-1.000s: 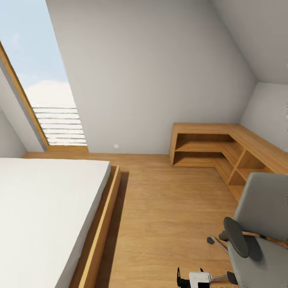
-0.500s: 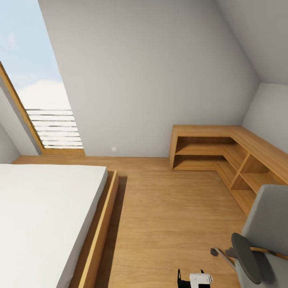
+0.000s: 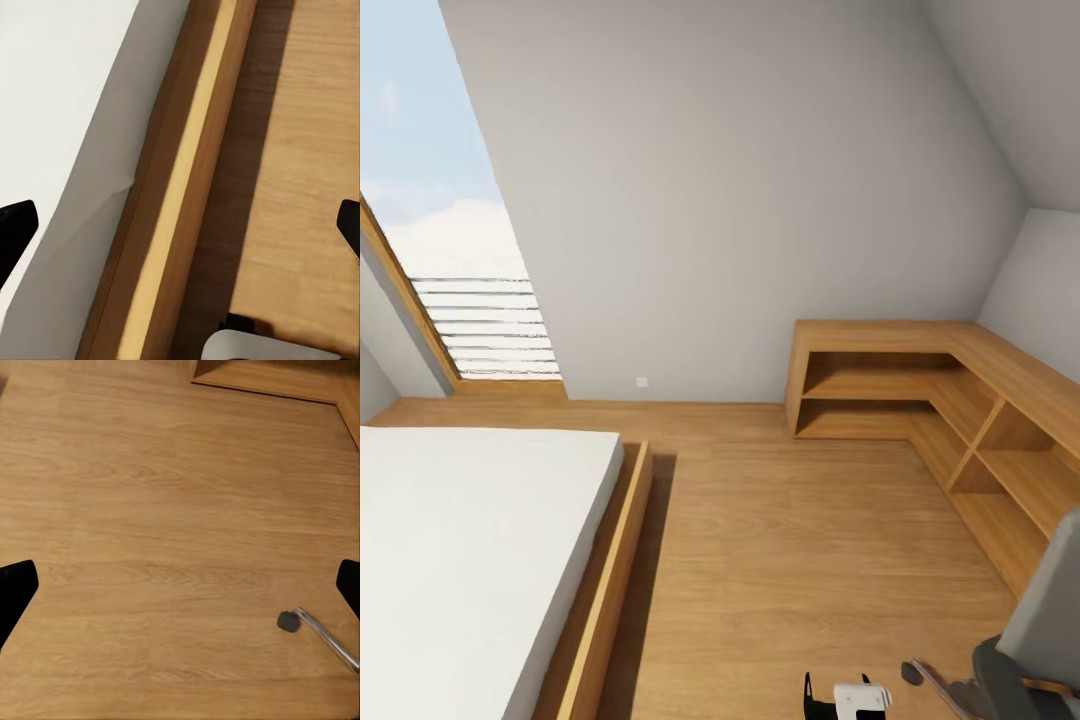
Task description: In the bedroom, organize the workspace by keeping the computer under the desk, ensuring the monitor is on the desk, placing the keyboard on the desk next to the monitor, placing the mouse on the desk next to the keyboard, moving the folder from the swivel chair onto the desk next to the mouse, stacking the notebook on top of the folder with the pen on top of the notebook, and positioning the swivel chair next to the desk.
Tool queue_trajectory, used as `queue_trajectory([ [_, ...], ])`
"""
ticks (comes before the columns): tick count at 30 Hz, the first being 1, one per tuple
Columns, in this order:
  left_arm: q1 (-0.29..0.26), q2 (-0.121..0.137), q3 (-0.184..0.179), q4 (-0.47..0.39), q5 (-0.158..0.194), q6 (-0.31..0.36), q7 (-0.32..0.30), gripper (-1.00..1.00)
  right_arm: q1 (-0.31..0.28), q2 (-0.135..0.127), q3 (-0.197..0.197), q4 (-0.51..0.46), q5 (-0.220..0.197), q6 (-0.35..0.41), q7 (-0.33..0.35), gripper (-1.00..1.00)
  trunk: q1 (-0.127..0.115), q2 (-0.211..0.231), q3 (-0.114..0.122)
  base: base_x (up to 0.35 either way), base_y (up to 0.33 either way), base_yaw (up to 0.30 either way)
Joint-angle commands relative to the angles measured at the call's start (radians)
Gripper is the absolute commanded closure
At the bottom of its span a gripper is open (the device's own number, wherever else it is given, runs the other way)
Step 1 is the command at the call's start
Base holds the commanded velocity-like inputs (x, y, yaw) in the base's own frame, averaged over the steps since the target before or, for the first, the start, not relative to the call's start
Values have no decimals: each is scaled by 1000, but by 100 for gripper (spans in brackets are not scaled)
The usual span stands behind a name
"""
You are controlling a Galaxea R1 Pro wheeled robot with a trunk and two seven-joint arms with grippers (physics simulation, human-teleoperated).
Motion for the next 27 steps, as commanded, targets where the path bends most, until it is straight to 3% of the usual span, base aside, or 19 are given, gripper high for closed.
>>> queue_trajectory([
  [1,-1,0,-5,0,10,-4,0,-100,-1,1,9,2,-6,-3,-4,-100,1,-2,-2,330,0,0],
  [27,-1,-3,-5,0,10,-4,2,-100,0,1,9,1,-5,-3,-4,-100,1,-2,-2,330,0,0],
])
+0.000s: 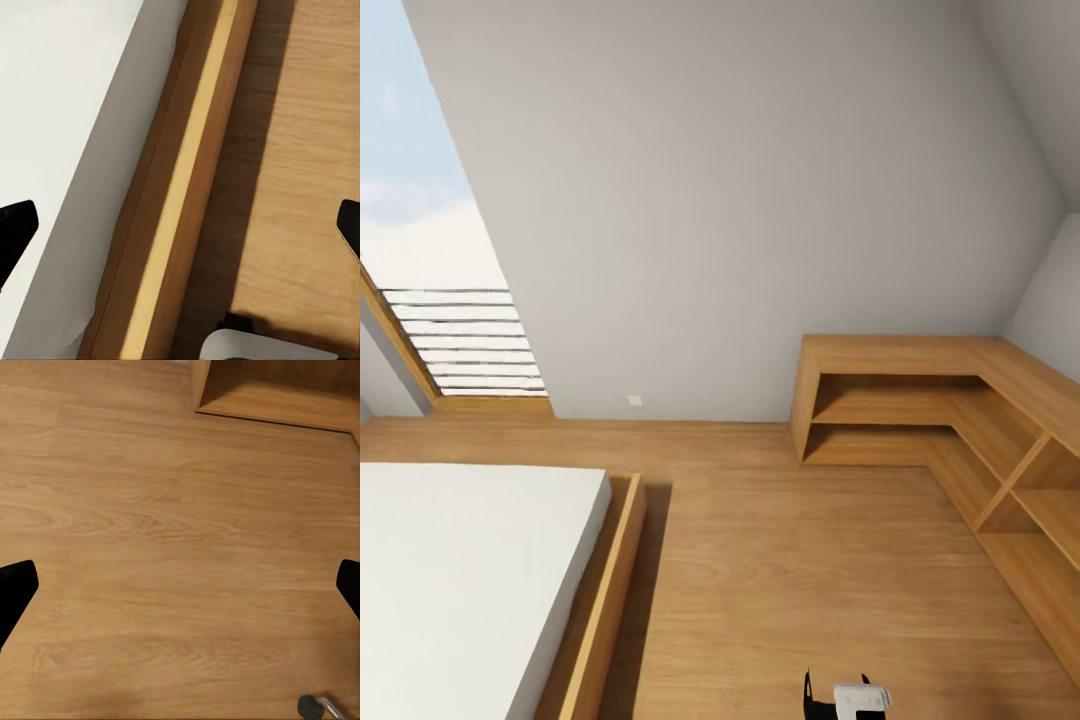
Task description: In the bedroom, organize the workspace by keeping the computer under the desk, ensuring the monitor is on the desk, placing the keyboard on the desk next to the monitor, placing the mouse on the desk next to the keyboard, moving the folder from the swivel chair onto the desk next to the mouse, stacking the notebook on top of the folder with the pen on top of the notebook, and positioning the swivel chair next to the desk.
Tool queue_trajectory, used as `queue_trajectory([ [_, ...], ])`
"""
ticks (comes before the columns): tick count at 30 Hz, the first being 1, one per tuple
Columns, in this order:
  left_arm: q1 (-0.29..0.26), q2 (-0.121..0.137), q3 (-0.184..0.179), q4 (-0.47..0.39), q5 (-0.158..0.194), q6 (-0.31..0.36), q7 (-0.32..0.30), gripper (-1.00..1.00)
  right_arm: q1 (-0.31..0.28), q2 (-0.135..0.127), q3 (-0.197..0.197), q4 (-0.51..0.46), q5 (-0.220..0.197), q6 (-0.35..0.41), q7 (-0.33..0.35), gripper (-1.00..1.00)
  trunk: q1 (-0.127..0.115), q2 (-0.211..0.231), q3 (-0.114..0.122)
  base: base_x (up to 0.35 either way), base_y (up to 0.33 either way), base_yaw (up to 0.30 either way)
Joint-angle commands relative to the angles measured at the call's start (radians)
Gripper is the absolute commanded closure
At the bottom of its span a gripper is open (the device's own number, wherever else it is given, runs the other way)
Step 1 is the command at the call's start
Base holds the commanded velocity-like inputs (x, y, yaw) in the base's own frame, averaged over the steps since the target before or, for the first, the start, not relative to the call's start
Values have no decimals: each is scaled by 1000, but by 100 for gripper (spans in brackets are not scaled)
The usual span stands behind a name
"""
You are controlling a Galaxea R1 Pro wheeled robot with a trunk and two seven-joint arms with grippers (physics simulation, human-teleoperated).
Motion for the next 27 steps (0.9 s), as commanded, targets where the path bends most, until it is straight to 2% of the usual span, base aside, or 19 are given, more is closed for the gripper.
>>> queue_trajectory([
  [1,-1,0,-5,0,10,-4,0,-100,-1,1,9,2,-6,-3,-4,-100,1,-2,-2,330,0,0],
  [22,-1,2,-4,0,12,-4,3,-100,-1,1,9,1,-5,-3,-4,-100,1,-2,-2,330,0,0],
  [27,-1,2,-3,0,12,-4,3,-100,-1,1,9,1,-5,-5,-4,-100,1,-2,-2,330,0,-132],
])
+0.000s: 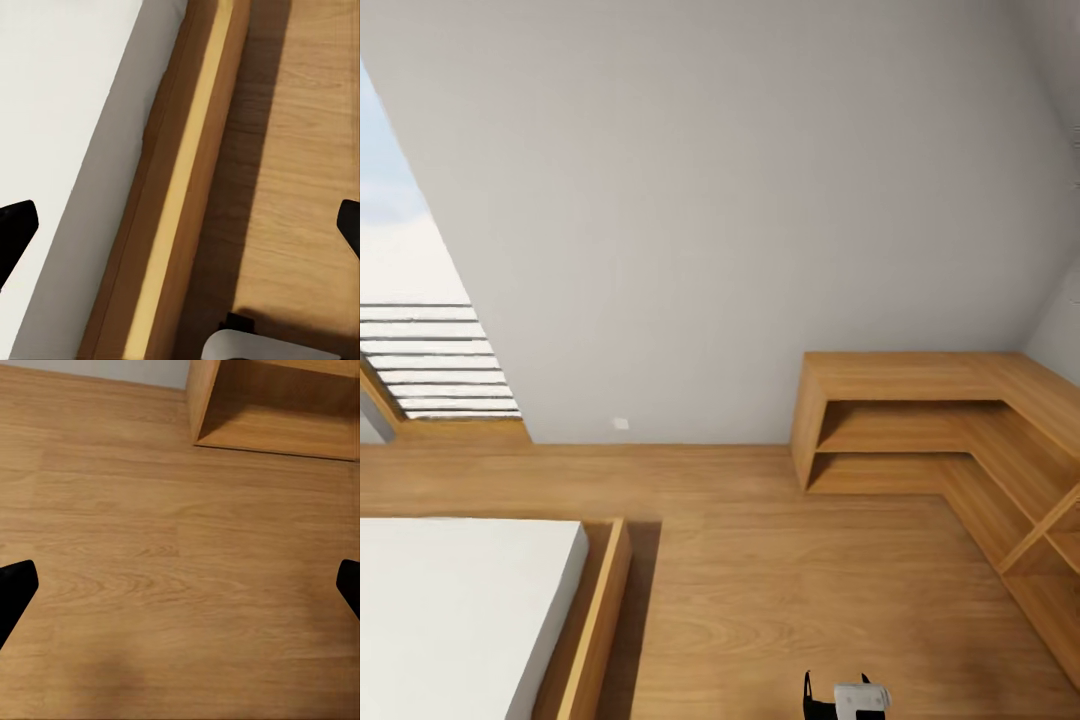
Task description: In the bedroom, organize the workspace by keeping the computer under the desk, ensuring the monitor is on the desk, placing the keyboard on the desk next to the monitor, placing the mouse on the desk next to the keyboard, moving the folder from the swivel chair onto the desk next to the mouse, stacking the notebook on top of the folder with the pen on top of the notebook, and positioning the swivel chair next to the desk.
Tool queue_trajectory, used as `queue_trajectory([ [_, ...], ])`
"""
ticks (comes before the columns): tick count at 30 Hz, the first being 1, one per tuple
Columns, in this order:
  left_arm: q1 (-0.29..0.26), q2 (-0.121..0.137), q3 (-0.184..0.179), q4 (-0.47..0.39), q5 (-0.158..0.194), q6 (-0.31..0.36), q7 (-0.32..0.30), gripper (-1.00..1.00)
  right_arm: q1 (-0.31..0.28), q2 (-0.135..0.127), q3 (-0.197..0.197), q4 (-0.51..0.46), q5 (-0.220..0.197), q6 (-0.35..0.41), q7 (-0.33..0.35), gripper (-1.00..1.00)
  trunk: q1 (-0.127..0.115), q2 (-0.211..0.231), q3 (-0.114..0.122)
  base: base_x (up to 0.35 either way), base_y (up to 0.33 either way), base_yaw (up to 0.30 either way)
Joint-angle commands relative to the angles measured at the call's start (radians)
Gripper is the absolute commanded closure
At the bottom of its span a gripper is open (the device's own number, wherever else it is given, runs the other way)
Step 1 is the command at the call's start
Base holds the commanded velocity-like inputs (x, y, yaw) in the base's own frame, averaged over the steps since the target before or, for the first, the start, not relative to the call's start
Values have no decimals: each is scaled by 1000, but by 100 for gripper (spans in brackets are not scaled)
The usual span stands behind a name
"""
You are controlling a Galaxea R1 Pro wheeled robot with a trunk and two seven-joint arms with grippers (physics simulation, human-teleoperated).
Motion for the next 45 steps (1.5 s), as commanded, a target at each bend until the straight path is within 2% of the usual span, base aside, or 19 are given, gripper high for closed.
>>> queue_trajectory([
  [1,-1,0,-5,0,10,-4,0,-100,-1,1,9,2,-7,-3,-4,-100,1,-2,-2,330,0,-216],
  [25,-1,0,-6,0,10,-6,-4,-100,-1,1,9,3,-6,-3,-2,-100,1,-2,-2,330,-60,-249],
  [38,-1,0,-6,0,10,-4,-5,-100,-1,1,9,3,-2,-3,0,-100,1,-2,4,324,61,-253],
  [45,-1,0,-6,0,9,-5,-6,-100,-1,0,9,3,32,-3,1,-100,1,-2,8,240,155,-255],
])
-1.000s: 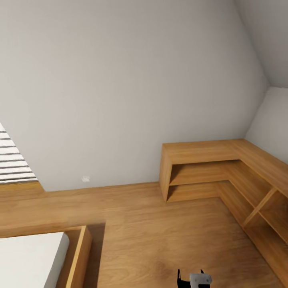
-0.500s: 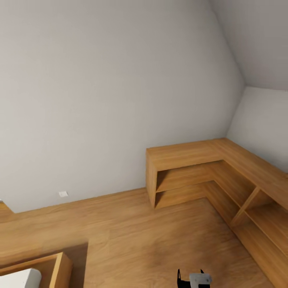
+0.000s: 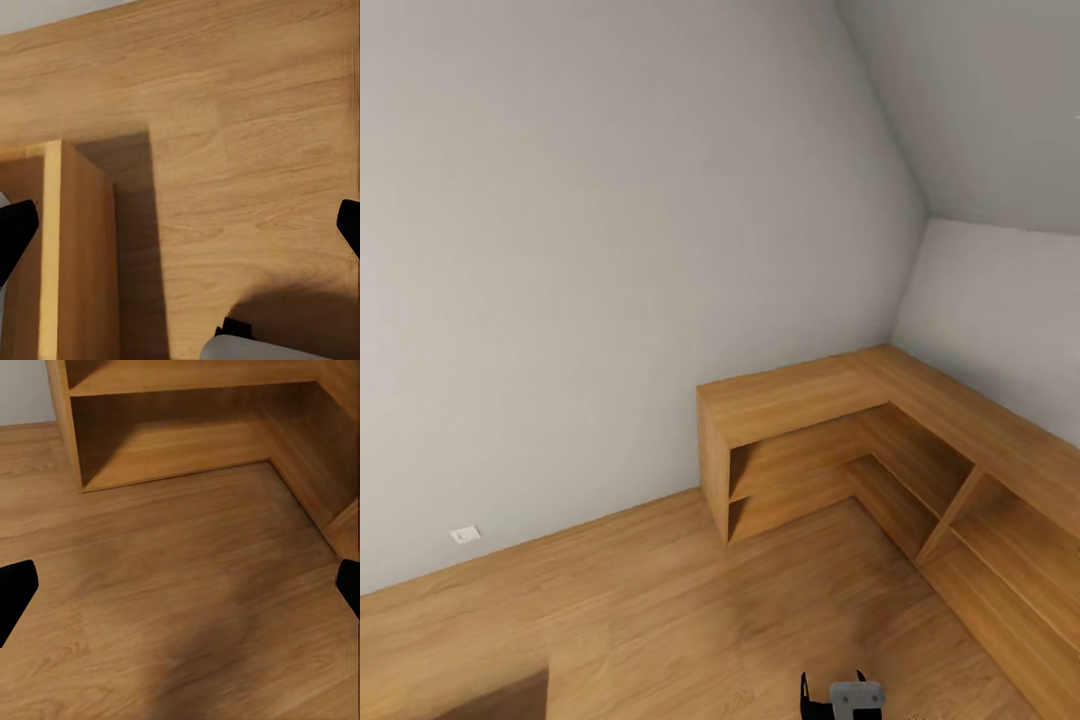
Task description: In the bedroom, organize the workspace by keeping the computer under the desk, ensuring the monitor is on the desk, placing the keyboard on the desk next to the monitor, placing the mouse on the desk next to the keyboard, moving the folder from the swivel chair onto the desk next to the mouse, stacking the notebook on top of the folder with the pen on top of the notebook, and positioning the swivel chair next to the desk.
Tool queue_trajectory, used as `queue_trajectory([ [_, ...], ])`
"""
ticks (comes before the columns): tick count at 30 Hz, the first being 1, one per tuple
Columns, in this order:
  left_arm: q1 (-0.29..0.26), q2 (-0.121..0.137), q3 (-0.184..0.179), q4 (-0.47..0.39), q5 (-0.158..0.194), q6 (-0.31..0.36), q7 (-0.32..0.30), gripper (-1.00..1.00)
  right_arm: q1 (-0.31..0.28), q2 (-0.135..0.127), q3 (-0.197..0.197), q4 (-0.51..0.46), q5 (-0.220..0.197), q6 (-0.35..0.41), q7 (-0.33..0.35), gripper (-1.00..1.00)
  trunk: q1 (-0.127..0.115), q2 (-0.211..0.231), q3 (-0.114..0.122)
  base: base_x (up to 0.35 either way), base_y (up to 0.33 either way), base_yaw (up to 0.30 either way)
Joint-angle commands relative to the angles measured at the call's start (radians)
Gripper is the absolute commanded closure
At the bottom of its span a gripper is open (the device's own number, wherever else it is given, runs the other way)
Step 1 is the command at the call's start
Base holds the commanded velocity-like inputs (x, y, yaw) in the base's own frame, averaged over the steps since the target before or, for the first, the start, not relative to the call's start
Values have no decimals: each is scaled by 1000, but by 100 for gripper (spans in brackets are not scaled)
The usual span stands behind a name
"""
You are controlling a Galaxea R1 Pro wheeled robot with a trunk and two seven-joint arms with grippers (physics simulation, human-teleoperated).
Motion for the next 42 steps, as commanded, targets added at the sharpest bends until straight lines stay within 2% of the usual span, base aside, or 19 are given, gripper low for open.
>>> queue_trajectory([
  [1,-1,0,-5,0,10,-4,0,-100,-1,0,9,2,0,-3,-3,-100,1,-2,-1,86,49,-258],
  [18,-1,0,-5,12,10,-4,-1,-100,-1,-4,9,2,16,-3,-2,-100,1,-2,11,31,9,-260],
  [42,-1,0,-5,12,10,-4,-1,-100,-1,-10,9,2,16,-3,-2,-100,1,-2,30,307,0,-261],
])
